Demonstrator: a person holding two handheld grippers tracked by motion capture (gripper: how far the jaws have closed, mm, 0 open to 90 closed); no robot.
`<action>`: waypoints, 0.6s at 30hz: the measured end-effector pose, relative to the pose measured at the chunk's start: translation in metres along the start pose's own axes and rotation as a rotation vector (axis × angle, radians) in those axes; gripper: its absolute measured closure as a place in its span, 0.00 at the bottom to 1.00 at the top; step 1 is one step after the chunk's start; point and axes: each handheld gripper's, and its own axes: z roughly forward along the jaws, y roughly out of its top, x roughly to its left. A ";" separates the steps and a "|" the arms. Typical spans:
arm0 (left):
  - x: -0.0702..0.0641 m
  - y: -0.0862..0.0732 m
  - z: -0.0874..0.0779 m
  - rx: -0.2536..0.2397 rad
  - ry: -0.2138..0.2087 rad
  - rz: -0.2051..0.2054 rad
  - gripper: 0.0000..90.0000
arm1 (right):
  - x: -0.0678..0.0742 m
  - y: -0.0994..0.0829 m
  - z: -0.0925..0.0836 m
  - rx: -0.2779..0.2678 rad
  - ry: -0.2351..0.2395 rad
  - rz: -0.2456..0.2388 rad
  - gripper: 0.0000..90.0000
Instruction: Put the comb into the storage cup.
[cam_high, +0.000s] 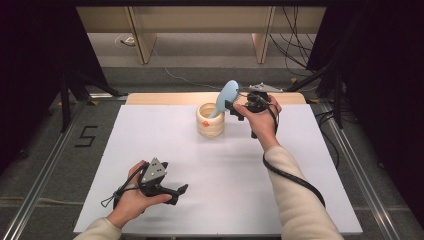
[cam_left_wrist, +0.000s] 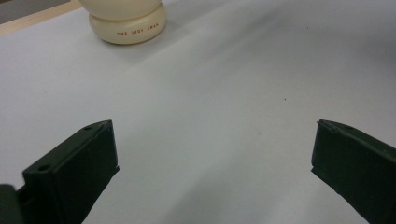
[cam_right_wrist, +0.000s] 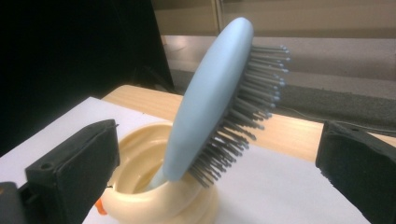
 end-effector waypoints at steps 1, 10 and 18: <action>0.000 0.000 0.000 0.000 0.000 0.000 0.00 | 0.000 -0.001 -0.002 0.001 0.001 0.000 0.01; 0.000 0.000 0.000 0.000 0.003 -0.001 0.00 | -0.002 -0.007 -0.014 0.009 0.013 -0.018 0.01; 0.000 0.000 0.000 0.003 0.002 -0.003 0.00 | -0.002 -0.011 -0.021 0.010 0.024 -0.029 0.01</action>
